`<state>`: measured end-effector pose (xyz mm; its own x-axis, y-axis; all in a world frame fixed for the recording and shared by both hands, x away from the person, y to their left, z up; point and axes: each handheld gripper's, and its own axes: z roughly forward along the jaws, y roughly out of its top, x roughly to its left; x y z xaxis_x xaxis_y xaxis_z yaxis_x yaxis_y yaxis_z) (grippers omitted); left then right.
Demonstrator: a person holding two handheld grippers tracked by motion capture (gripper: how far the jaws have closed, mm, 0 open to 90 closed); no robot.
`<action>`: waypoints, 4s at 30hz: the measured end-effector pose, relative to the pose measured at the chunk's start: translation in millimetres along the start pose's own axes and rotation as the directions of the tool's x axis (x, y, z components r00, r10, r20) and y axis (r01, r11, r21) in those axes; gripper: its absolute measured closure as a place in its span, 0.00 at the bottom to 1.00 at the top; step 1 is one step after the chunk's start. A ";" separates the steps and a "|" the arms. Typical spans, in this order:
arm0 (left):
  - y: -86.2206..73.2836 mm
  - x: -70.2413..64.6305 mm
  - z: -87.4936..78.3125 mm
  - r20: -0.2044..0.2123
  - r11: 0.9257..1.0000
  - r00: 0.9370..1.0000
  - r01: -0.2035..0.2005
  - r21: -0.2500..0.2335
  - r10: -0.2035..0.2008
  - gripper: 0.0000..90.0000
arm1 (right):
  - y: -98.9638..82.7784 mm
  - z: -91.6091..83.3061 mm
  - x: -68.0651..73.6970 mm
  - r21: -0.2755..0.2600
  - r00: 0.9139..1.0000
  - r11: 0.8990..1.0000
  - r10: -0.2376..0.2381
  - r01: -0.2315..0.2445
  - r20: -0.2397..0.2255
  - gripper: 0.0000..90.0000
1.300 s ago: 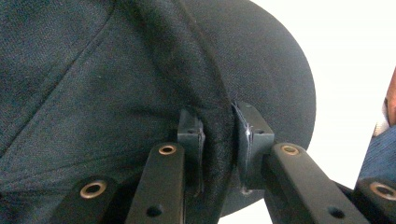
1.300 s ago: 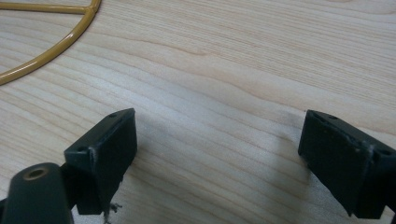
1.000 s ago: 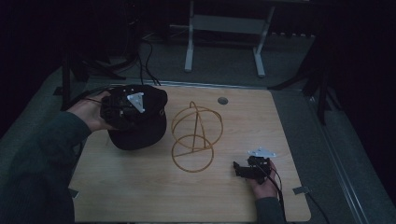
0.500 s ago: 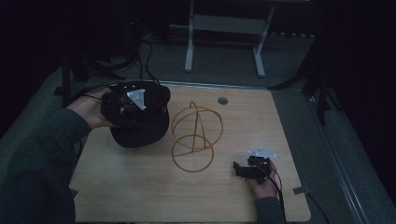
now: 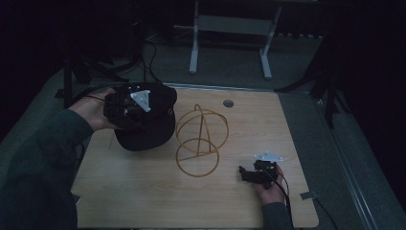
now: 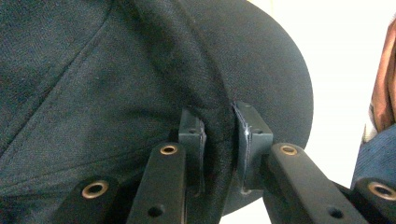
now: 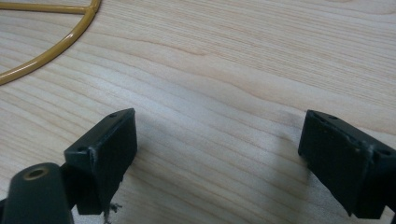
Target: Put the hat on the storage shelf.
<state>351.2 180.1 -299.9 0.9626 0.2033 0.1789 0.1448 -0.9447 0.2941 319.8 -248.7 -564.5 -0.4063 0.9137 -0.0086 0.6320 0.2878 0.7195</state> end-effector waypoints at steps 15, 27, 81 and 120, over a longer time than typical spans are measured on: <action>12.1 -3.0 -14.5 -0.005 0.999 0.999 -0.033 -0.025 0.033 0.83 | 0.0 0.0 0.0 0.000 1.000 1.000 0.000 0.000 0.000 0.13; 26.0 -7.3 -20.5 0.001 0.996 0.997 -0.072 -0.043 0.073 0.83 | 0.0 0.0 0.1 0.001 1.000 1.000 0.001 -0.001 0.000 0.13; 121.4 -34.5 -13.5 0.011 0.949 0.954 -0.295 -0.108 0.298 0.80 | -0.3 -0.2 1.2 -0.001 1.000 1.000 -0.007 0.007 -0.007 0.13; 144.7 -51.8 26.9 0.069 0.940 0.939 -0.333 -0.066 0.338 0.74 | -0.4 -0.5 1.6 0.002 1.000 1.000 -0.011 0.011 -0.009 0.13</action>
<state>328.4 25.9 -291.9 0.9683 -0.1458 0.2027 -0.1998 -0.9392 0.2794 318.5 -247.5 -564.4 -0.4192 0.9078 -0.0097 0.6287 0.2980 0.7183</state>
